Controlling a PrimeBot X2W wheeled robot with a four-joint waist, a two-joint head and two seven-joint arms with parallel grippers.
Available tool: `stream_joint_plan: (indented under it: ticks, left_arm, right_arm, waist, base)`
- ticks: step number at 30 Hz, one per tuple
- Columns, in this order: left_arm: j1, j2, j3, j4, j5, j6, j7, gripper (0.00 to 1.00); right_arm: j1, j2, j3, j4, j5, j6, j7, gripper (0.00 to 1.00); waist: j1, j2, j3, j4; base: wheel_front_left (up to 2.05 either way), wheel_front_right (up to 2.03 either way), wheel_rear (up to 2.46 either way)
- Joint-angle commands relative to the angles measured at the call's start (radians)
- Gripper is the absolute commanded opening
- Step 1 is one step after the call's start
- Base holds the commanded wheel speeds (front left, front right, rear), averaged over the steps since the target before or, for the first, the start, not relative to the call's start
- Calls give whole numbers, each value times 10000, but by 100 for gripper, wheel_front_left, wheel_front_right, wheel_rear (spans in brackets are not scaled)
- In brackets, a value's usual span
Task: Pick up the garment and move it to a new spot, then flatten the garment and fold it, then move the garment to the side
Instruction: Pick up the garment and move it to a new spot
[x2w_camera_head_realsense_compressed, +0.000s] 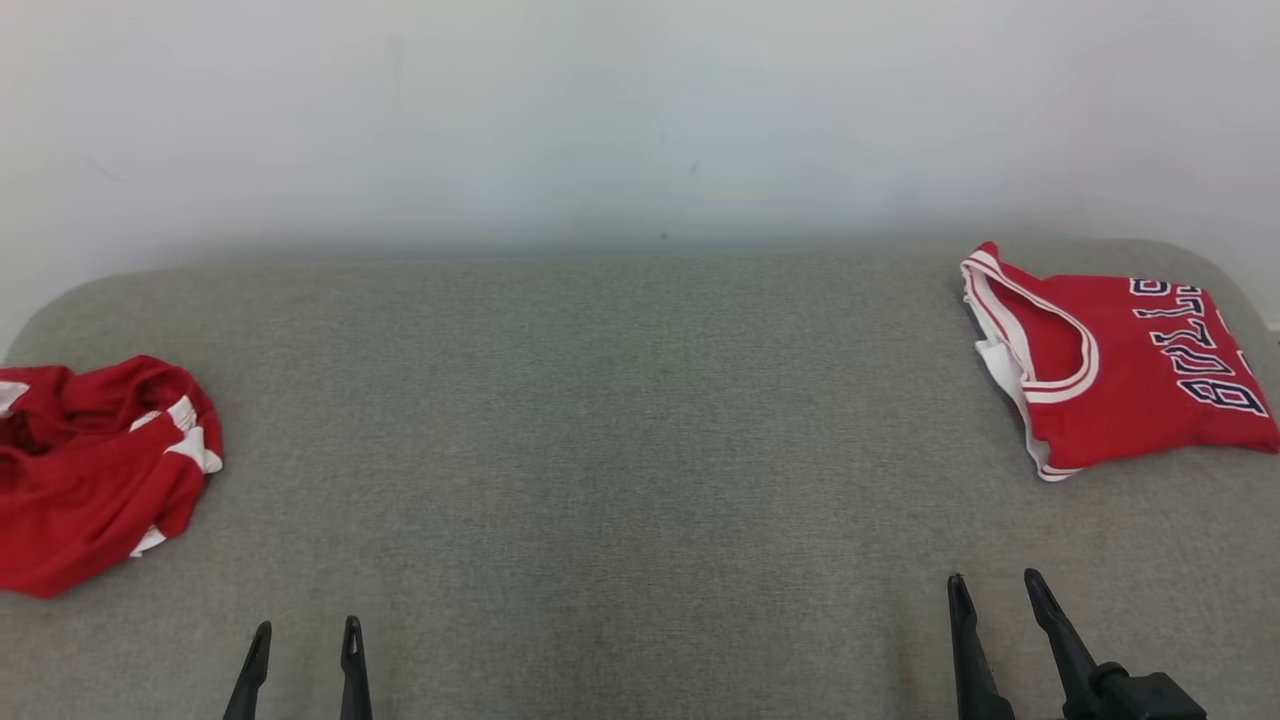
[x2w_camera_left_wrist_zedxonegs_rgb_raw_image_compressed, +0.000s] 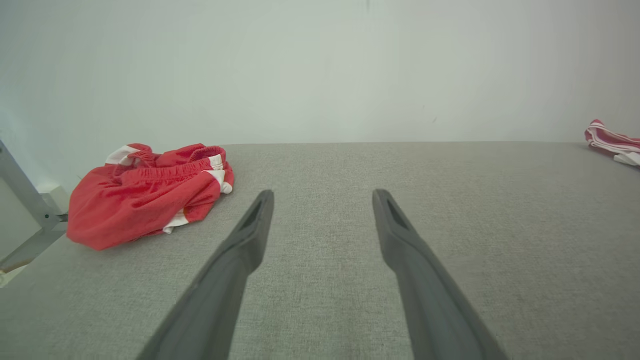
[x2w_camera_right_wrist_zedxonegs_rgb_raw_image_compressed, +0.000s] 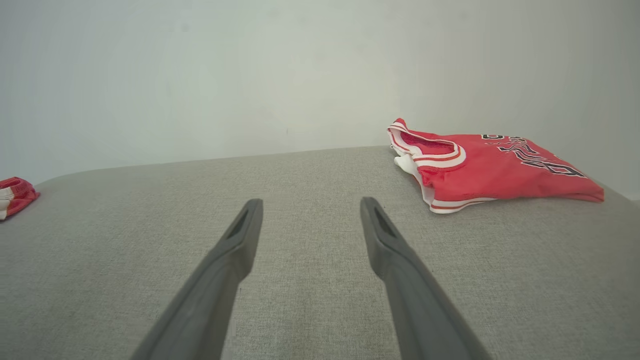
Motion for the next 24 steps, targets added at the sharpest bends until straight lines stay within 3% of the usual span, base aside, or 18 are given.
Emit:
stream_joint_plan:
  ticks: [1, 17, 24]
  left_arm:
    - [-64, -3, 6, 36, -12, 23, -25, 100]
    - [180, -3, 288, 105, -137, 148, -25, 100]
    - [305, -3, 421, 156, -69, 128, -25, 100]
  right_arm:
    - [159, 12, -10, 12, 79, -17, -5, 100]
    - [118, 12, 173, 153, 86, -17, -5, 100]
    - [42, 12, 325, 237, 181, -17, -5, 100]
  waist:
    - [0, 0, -3, 251]
    - [0, 0, -63, 2749]
    - [0, 0, -174, 3516]
  base:
    - [0, 0, 0]
    - [0, 0, 0]
    - [0, 0, 0]
